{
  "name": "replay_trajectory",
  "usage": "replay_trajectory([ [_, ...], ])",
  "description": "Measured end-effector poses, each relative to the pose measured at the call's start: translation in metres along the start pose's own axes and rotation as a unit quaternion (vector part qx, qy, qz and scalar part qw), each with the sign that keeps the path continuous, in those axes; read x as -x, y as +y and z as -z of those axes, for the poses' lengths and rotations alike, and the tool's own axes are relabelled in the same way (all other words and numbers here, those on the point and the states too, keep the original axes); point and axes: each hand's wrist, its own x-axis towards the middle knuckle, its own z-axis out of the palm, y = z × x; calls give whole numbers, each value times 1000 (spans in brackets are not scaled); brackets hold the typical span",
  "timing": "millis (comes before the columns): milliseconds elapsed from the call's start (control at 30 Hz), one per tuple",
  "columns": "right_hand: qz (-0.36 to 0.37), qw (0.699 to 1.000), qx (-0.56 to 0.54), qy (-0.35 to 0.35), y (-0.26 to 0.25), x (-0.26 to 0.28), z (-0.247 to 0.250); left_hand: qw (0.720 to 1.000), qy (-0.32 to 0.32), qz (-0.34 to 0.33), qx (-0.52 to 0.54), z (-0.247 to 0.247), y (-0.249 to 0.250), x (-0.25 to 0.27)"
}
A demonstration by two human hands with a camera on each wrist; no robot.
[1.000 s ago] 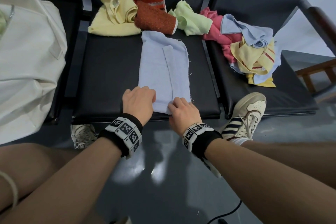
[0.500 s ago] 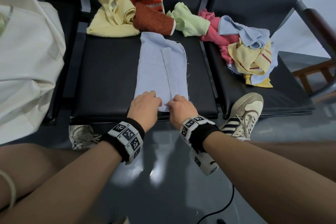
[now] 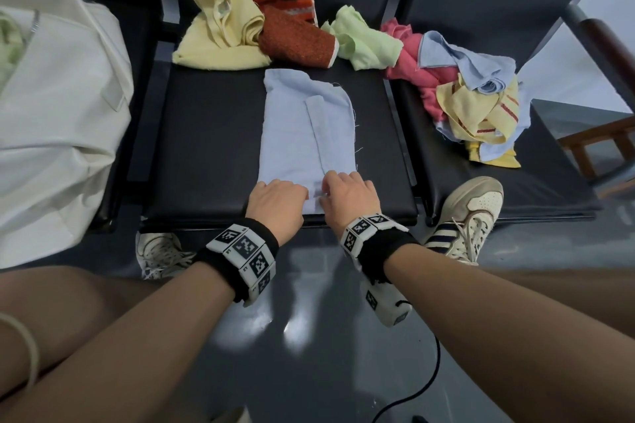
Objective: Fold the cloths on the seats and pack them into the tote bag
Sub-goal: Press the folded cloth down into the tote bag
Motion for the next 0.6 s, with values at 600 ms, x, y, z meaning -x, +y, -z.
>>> replay_trajectory([
  [600, 58, 998, 21, 12, -4, 18, -15, 995, 101, 8, -13, 3, -1, -9],
])
